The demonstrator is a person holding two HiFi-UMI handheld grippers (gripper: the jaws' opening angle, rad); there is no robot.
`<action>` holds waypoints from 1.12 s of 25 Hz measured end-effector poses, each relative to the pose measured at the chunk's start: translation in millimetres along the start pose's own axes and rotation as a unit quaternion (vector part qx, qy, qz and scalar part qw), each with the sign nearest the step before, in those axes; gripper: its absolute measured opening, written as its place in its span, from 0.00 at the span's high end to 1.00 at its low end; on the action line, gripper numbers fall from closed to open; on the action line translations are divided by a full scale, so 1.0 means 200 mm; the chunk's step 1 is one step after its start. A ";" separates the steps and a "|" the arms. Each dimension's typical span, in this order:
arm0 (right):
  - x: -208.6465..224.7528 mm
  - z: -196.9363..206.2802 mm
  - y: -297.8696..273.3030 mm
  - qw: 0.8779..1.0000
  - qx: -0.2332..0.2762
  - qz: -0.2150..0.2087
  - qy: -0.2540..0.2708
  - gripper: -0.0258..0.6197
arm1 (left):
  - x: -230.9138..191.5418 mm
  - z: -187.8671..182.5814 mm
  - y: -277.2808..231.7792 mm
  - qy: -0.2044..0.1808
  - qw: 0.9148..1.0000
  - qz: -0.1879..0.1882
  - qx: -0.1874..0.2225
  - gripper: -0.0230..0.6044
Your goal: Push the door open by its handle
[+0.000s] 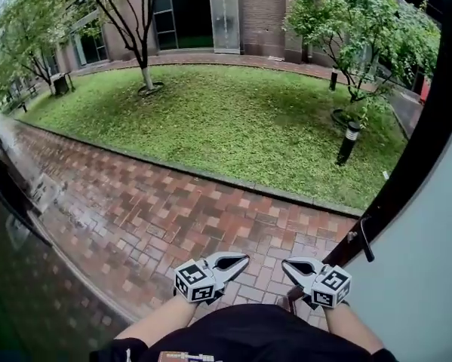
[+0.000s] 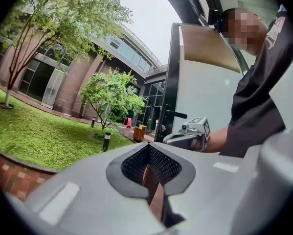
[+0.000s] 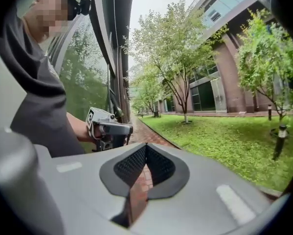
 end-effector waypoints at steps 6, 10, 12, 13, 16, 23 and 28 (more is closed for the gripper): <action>-0.09 -0.02 -0.02 0.998 -0.013 -0.051 0.025 0.96 | 0.63 0.14 0.28 0.036 0.996 -0.081 0.019 0.97; -0.24 -0.04 -0.04 0.995 -0.008 -0.088 0.036 0.96 | 0.98 0.19 0.53 0.036 0.988 -0.150 0.013 0.97; -0.36 -0.03 -0.02 0.994 -0.009 -0.104 0.045 0.96 | 1.13 0.18 0.65 0.023 0.984 -0.173 0.022 0.97; -0.44 -0.03 -0.01 0.992 -0.010 -0.110 0.055 0.96 | 1.20 0.18 0.69 0.014 0.983 -0.179 0.029 0.97; -0.65 -0.04 0.03 0.988 -0.008 -0.121 0.094 0.96 | 1.37 0.15 0.79 -0.012 0.983 -0.177 0.043 0.97; -1.33 0.13 0.36 0.997 0.021 -0.044 0.066 0.96 | 1.84 0.32 1.16 -0.043 0.995 -0.087 0.025 0.97; -1.98 0.05 0.45 0.998 0.014 -0.025 0.057 0.96 | 2.00 0.39 1.60 -0.049 0.998 -0.048 0.009 0.97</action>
Point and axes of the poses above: the fingertips, and each gripper's own axes: y backward along the fingers, x to its right, z out of its underside, the point moved 10 cm from there along y, backward along the fingers, and after that the axes turned 14 degrees about -x, right-handed, at the moved point
